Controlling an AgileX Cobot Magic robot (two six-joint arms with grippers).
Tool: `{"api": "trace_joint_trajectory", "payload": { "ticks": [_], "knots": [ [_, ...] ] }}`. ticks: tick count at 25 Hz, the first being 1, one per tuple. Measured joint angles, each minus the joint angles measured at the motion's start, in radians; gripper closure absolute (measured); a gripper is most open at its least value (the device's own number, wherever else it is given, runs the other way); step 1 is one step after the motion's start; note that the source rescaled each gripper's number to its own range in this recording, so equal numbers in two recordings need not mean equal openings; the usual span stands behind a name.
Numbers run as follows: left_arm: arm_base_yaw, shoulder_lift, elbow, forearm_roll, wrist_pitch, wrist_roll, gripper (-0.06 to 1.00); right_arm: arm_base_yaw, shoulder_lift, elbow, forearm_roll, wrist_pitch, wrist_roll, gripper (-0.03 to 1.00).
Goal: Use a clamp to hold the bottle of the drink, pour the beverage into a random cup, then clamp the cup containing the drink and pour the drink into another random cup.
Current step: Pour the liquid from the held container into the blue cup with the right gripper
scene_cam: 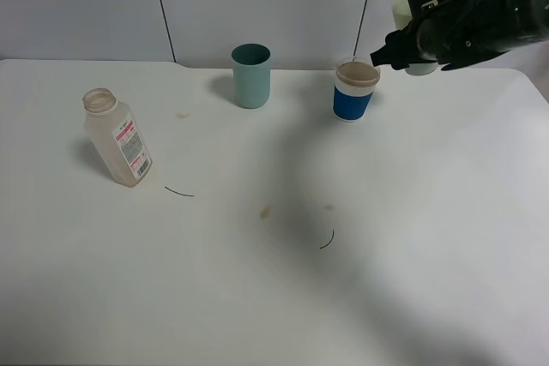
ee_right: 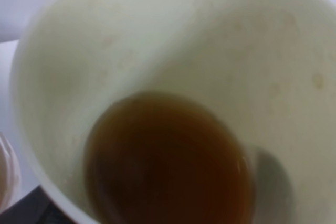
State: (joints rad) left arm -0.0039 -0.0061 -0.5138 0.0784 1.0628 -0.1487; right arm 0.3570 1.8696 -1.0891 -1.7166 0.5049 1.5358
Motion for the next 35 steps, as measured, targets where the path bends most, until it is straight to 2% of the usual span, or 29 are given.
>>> {"api": "trace_joint_trajectory", "payload": {
  "ticks": [10,26,35],
  "knots": [
    [0.000,0.000,0.000,0.000,0.000,0.000,-0.05,0.053,0.063,-0.082,-0.004,0.041,-0.156,0.96],
    [0.000,0.000,0.000,0.000,0.000,0.000,-0.05,0.054,0.063,-0.089,-0.004,0.113,-0.371,0.96],
    [0.000,0.000,0.000,0.000,0.000,0.000,-0.05,0.054,0.063,-0.089,-0.004,0.158,-0.429,0.96]
  ]
}}
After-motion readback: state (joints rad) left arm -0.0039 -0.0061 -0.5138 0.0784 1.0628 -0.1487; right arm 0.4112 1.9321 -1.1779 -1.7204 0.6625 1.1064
